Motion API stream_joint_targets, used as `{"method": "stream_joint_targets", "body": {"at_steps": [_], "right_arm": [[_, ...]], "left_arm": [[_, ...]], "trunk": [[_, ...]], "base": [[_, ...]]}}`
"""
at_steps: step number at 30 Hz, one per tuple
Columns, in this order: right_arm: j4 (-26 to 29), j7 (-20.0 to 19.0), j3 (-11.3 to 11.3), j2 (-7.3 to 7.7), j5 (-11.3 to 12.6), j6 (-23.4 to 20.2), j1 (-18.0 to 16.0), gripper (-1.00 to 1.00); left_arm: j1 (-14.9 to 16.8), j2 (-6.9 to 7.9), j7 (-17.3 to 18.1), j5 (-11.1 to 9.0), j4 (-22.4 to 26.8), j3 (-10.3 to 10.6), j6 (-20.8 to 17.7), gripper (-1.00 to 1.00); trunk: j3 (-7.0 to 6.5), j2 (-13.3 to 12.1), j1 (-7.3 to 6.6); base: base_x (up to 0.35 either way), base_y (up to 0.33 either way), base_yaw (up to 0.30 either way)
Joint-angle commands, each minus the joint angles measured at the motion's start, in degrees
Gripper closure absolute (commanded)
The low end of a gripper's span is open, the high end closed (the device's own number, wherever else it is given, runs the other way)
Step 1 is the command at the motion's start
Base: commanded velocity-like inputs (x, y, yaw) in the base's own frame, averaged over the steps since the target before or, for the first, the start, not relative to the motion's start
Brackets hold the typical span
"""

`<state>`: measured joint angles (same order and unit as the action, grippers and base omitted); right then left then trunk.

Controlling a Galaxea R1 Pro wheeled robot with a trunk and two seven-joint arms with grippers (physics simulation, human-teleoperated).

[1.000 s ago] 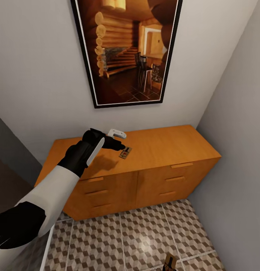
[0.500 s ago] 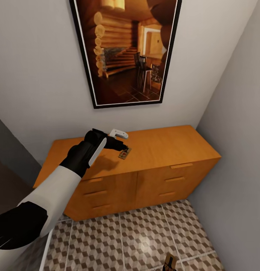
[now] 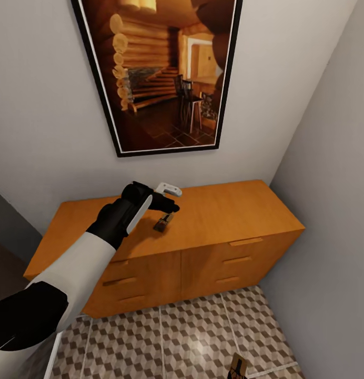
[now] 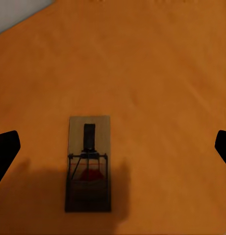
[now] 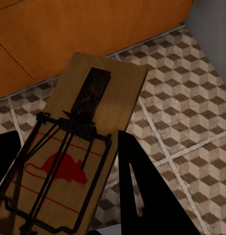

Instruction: Take the four mousetraps from the cabinet in the bathroom and place them on the bathroom floor. Make sure all four end up on the same floor surface, and ensure that at least two of them are either under or directly next to the same bathroom sink.

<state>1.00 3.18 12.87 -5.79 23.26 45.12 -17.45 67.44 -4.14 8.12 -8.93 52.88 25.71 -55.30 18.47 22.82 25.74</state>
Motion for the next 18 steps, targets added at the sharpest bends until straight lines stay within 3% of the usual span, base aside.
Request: {"method": "stream_joint_targets", "body": {"at_steps": [1, 18], "right_arm": [[-0.03, 0.33, 0.49, -0.01, 0.21, 0.14, -0.04, 1.0], [-0.03, 0.33, 0.49, -0.01, 0.21, 0.14, -0.04, 1.0]], "left_arm": [[0.06, 0.01, -0.11, -0.23, -0.19, 0.4, -0.25, -1.0], [0.06, 0.35, -0.12, -0.09, -6.0, 1.01, -0.16, -1.0]], "trunk": [[0.1, 0.1, 0.04], [0.1, 0.1, 0.04]], "base": [[0.075, -0.073, 0.0], [0.012, -0.012, 0.0]]}}
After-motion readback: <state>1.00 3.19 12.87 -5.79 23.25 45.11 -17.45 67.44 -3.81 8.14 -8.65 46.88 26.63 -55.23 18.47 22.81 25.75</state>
